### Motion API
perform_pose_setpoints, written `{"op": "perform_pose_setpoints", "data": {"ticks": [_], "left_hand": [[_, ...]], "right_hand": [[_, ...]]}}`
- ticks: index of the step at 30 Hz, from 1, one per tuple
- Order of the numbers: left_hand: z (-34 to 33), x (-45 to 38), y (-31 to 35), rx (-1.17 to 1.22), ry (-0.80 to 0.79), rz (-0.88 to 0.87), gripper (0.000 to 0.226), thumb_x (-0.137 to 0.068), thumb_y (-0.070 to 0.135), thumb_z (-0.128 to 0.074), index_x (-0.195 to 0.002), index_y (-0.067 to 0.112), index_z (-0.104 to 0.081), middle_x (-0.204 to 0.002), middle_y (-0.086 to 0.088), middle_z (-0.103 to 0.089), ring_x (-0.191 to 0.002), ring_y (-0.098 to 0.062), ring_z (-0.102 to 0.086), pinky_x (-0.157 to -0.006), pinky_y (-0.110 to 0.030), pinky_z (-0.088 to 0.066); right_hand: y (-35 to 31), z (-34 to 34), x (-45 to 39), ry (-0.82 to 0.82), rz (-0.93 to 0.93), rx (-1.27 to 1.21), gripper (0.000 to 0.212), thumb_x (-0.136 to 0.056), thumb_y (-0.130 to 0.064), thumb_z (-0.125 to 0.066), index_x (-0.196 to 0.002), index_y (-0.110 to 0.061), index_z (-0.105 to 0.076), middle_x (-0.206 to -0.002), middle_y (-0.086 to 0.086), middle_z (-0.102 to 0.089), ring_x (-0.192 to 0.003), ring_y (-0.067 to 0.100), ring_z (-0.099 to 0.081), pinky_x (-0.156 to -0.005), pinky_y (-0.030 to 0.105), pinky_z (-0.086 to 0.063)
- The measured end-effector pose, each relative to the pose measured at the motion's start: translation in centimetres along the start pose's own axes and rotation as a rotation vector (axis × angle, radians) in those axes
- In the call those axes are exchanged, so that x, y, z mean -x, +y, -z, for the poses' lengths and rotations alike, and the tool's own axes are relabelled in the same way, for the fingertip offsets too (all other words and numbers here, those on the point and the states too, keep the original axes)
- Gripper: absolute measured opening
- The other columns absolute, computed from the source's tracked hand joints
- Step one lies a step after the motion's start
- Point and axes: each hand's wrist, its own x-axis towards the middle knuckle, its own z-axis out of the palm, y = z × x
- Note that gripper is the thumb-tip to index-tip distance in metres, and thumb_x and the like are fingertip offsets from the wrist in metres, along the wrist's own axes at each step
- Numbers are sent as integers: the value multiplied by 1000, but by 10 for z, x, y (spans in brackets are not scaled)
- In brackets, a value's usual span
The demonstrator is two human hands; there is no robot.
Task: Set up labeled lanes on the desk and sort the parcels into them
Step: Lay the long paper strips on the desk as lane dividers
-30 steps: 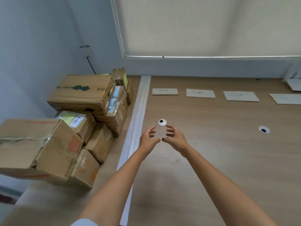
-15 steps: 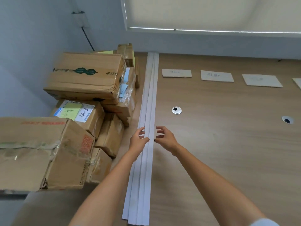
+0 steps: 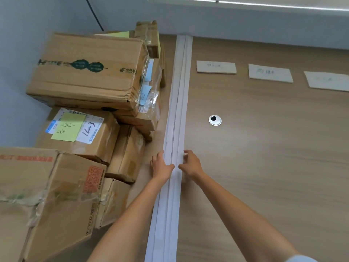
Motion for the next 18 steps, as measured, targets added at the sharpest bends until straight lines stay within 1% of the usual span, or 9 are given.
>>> {"op": "perform_pose_setpoints", "data": {"ticks": [2, 4, 7, 9, 11, 13, 15, 18], "left_hand": [[-3, -5, 6, 7, 20, 34, 67, -81, 14, -66, -140, 13, -33, -141, -11, -36, -130, -28, -33, -108, -38, -34], [-4, -12, 12, 52, 36, 85, 66, -80, 15, -67, -138, 13, -35, -138, -12, -38, -126, -30, -38, -105, -38, -37], [-4, -20, 15, 123, 22, 161, 68, -81, 16, -66, -140, 15, -32, -139, -12, -37, -123, -31, -44, -102, -38, -41], [-6, -23, 16, 175, 0, 191, 68, -83, 16, -66, -141, 15, -31, -140, -12, -41, -122, -30, -47, -101, -40, -45], [-8, -24, 18, 227, -22, 204, 64, -83, 16, -66, -139, 15, -34, -135, -10, -49, -116, -29, -53, -95, -35, -48], [-11, -24, 21, 276, -43, 218, 55, -83, 17, -65, -133, 14, -42, -129, -9, -54, -110, -26, -55, -87, -31, -47], [-12, -23, 23, 297, -63, 232, 48, -83, 18, -65, -127, 13, -46, -125, -8, -57, -105, -24, -56, -85, -30, -46], [-11, -23, 24, 269, -73, 241, 43, -85, 23, -65, -123, 12, -48, -119, -9, -57, -96, -22, -53, -81, -30, -47]], "right_hand": [[-4, -4, -4, -8, -23, -76, 63, -79, -6, -62, -136, -5, -36, -127, 13, -53, -114, 28, -55, -94, 38, -48], [-7, -6, -9, -15, -53, -158, 62, -80, -7, -63, -135, -5, -36, -126, 13, -53, -113, 29, -56, -92, 41, -50], [-6, -7, -13, -2, -106, -256, 55, -81, -3, -59, -132, -4, -39, -125, 14, -55, -111, 30, -58, -89, 41, -52], [-5, -8, -16, 6, -139, -295, 49, -81, -1, -59, -128, -2, -44, -121, 15, -58, -106, 30, -60, -85, 38, -53], [-4, -7, -19, 2, -144, -278, 43, -82, -2, -58, -124, -2, -49, -118, 15, -61, -103, 28, -61, -86, 36, -52], [-4, -5, -21, -1, -136, -246, 39, -83, -5, -57, -122, -4, -53, -115, 13, -63, -95, 23, -60, -83, 34, -50], [-4, -3, -23, -1, -124, -218, 35, -84, -6, -58, -119, -5, -56, -111, 11, -64, -89, 20, -57, -78, 30, -48], [-3, 0, -25, -20, -108, -184, 33, -85, -8, -59, -118, -3, -59, -101, 8, -62, -85, 19, -54, -72, 26, -43]]}}
